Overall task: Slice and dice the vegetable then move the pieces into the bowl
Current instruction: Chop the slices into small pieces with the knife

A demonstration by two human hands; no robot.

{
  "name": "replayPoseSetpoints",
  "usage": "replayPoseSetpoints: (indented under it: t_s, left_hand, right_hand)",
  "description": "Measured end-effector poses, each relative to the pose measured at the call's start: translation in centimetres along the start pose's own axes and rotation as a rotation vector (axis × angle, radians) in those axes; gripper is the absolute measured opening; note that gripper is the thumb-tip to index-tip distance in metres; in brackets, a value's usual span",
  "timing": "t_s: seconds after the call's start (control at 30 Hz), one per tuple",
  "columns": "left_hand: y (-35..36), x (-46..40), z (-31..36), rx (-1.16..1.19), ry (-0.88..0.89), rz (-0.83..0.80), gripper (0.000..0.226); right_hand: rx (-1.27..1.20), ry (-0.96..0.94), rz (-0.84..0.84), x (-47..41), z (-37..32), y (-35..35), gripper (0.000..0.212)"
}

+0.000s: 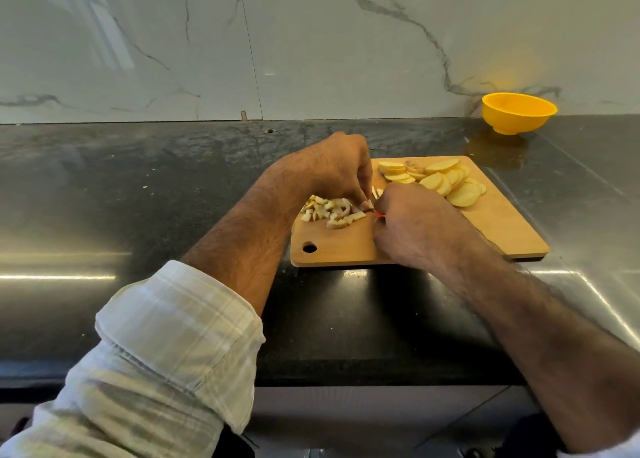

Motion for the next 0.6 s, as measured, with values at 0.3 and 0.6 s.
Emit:
replayPoseSetpoints:
  t_s: [0.3,0.6]
  left_hand:
    - [-1.5,0.8,-0.6,0.029,0.071,0.065,0.010]
    - [-0.1,-0.1,-1.1,0.004,0.000,0.003,0.009]
  right_hand:
    - [-0.074,-0.097,0.099,2.1,2.6,-1.2,0.029]
    - [0.029,-0.049,-0.034,1.9,0.9,0.2,0.033]
Point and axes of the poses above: each hand's wrist, its own x-axis away from the middle knuckle, its own y-axis out of the palm, z = x × y, the point moved 5 cm from there along -x, towards the middle knuckle, and after that the axes turned 4 degrees about y, right-handed, at the moved point
